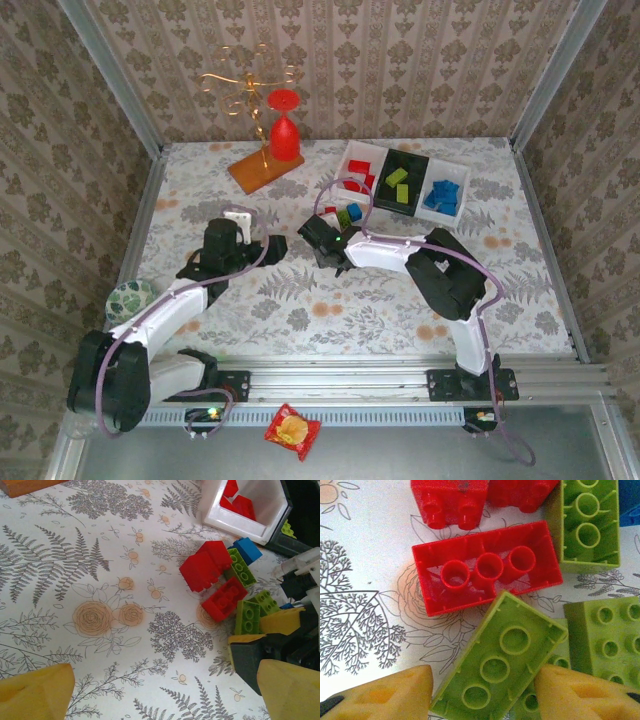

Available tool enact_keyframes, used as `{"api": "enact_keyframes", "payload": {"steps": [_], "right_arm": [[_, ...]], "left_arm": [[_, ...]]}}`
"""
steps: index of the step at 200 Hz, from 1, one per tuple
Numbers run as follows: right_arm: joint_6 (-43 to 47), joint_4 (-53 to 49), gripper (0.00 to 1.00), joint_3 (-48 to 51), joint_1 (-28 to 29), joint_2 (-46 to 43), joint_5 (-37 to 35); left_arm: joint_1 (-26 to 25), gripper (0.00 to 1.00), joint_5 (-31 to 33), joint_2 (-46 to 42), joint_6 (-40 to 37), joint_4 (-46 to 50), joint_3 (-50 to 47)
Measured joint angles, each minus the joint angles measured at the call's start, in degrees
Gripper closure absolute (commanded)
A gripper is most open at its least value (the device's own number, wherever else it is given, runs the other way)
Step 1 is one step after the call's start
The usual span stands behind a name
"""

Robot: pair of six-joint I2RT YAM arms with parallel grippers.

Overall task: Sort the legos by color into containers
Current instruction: Pick up the lego from the center of the table.

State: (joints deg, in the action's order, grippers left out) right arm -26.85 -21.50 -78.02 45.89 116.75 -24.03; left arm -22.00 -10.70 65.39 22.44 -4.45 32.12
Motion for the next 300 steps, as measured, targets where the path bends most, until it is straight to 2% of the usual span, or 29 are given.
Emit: {"api": "enact_keyframes", "payload": {"steps": [45, 109, 169, 213, 249, 300], "right_arm": [[-1.0, 0.8, 0.53, 0.9, -0.9, -0.2, 0.0], [-4.8, 3.1, 0.56, 6.8, -2.2, -4.7, 3.0], [-5.0, 4.2, 0.55, 6.3, -4.0, -4.3, 3.7], [-3.8, 3.5, 0.61, 3.7, -4.0, -2.4, 3.4], [-2.9, 3.1, 0.63, 3.7, -3.7, -2.7, 3.3], [-3.0, 3.0, 0.63, 8.9, -3.8, -11.0, 5.0]], "left_arm": [[0.0, 0.05, 0.0, 0.2, 0.0, 0.1, 0.0], [0.0, 0.05, -0.2, 0.3, 0.0, 0.0, 0.0], [0.0, 0.05, -0.9, 0.6, 0.0, -0.3, 0.0], [0.0, 0.05, -0.9, 0.6, 0.0, -0.3, 0.0], [0.0, 0.05, -0.9, 0.6, 0.0, -0.3, 0.0], [0.0, 0.05, -1.0, 0.6, 0.0, -0.3, 0.0]]}}
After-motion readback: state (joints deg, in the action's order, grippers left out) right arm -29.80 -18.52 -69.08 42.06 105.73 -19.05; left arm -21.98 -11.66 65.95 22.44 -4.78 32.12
